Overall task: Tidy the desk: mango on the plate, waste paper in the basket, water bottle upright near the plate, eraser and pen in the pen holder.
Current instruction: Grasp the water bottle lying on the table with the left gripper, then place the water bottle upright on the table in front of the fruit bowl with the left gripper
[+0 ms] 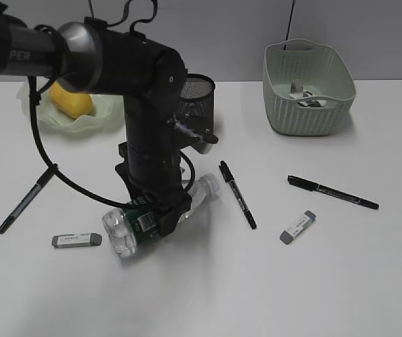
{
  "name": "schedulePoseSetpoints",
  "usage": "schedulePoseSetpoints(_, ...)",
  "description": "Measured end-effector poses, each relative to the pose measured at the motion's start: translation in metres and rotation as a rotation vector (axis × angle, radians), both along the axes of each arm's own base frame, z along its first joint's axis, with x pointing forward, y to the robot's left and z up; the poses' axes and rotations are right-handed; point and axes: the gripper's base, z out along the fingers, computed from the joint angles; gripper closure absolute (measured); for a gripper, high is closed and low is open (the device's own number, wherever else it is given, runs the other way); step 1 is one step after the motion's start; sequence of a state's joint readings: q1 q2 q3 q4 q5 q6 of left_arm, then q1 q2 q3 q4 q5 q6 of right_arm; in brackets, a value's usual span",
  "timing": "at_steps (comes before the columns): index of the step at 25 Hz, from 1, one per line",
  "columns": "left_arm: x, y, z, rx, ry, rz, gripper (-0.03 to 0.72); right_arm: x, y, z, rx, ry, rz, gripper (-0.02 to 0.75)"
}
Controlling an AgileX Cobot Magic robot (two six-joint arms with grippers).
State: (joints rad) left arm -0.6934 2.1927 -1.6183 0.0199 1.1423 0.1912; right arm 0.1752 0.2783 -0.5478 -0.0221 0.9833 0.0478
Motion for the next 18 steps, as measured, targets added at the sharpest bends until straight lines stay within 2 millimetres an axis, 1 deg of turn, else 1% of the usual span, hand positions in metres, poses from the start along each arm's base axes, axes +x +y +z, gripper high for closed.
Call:
schedulePoseSetpoints(2, 0.000, 0.000, -0.006, 0.014, 0.017, 0.000, 0.053, 0.000, 0.000, 0.000, 0.000, 0.000, 0.000, 0.209)
schedulePoseSetpoints(4, -0.001, 0.000, -0.008, 0.022, 0.024, -0.002, 0.081, 0.000, 0.000, 0.000, 0.000, 0.000, 0.000, 0.209)
schedulePoseSetpoints(10, -0.001, 0.003, -0.005, 0.062, 0.020, 0.000, 0.190, 0.000, 0.000, 0.000, 0.000, 0.000, 0.000, 0.209)
schedulePoseSetpoints(12, -0.001, 0.004, -0.004, 0.072, 0.022, -0.002, 0.198, 0.000, 0.000, 0.000, 0.000, 0.000, 0.000, 0.209)
schedulePoseSetpoints(14, -0.001, 0.004, 0.004, 0.065, 0.010, -0.003, 0.197, 0.000, 0.000, 0.000, 0.000, 0.000, 0.000, 0.209)
schedulePoseSetpoints(15, -0.002, 0.005, 0.010, 0.055, -0.001, -0.002, 0.197, 0.000, 0.000, 0.000, 0.000, 0.000, 0.000, 0.209)
schedulePoseSetpoints(16, -0.002, 0.005, 0.018, 0.045, -0.013, -0.001, 0.197, 0.000, 0.000, 0.000, 0.000, 0.000, 0.000, 0.209)
schedulePoseSetpoints(18, -0.004, 0.007, 0.039, 0.011, -0.052, 0.003, 0.197, 0.000, 0.000, 0.000, 0.000, 0.000, 0.000, 0.209)
